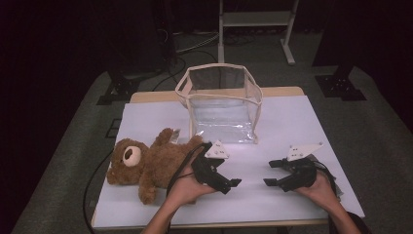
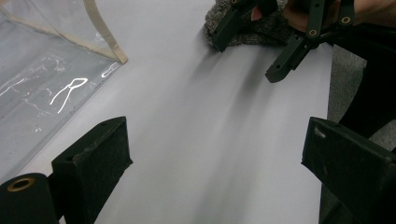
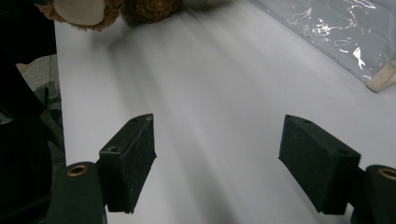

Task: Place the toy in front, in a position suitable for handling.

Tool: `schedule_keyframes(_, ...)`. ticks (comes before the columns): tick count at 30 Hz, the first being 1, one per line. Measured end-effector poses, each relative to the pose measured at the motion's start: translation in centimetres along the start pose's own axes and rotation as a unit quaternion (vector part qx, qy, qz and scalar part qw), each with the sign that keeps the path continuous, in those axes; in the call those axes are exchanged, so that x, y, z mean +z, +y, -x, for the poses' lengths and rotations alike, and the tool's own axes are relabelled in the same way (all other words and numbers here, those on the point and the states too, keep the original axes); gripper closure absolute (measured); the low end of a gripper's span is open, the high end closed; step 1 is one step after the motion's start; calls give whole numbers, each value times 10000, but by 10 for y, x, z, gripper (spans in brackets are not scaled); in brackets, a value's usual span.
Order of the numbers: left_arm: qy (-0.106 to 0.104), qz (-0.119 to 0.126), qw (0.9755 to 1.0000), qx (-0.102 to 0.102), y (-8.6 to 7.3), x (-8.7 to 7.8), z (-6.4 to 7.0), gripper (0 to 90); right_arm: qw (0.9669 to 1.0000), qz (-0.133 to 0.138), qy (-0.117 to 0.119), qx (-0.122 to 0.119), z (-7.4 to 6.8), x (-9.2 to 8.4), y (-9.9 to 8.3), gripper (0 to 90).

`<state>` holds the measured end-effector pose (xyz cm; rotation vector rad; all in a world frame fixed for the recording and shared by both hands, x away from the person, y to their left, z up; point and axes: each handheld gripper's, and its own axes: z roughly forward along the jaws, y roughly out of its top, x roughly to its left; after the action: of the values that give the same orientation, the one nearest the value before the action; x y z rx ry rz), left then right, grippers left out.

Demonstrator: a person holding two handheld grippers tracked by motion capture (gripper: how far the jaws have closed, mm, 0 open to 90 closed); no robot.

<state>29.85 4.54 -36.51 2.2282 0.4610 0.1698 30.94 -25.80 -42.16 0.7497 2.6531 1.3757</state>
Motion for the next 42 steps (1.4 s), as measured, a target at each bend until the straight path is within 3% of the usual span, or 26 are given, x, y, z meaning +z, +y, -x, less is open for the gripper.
schedule_keyframes(6, -44, 45, 10000, 19, 2, -3, 2, 68, 10000, -14, 52, 0, 0, 2, 0, 255)
schedule_keyframes(19, -184, 176, 9992, 324, 9, -24, 7, 69, 10000, 45, 67, -15, 0, 1, 1, 255)
schedule_keyframes(35, 9, 401, 9982, 450, 6, -80, -10, 114, 9995, 66, 215, -209, -11, 6, 12, 255)
schedule_keyframes(42, 119, 425, 9982, 402, -3, -108, -28, 133, 9991, 35, 313, -293, -15, 11, 18, 255)
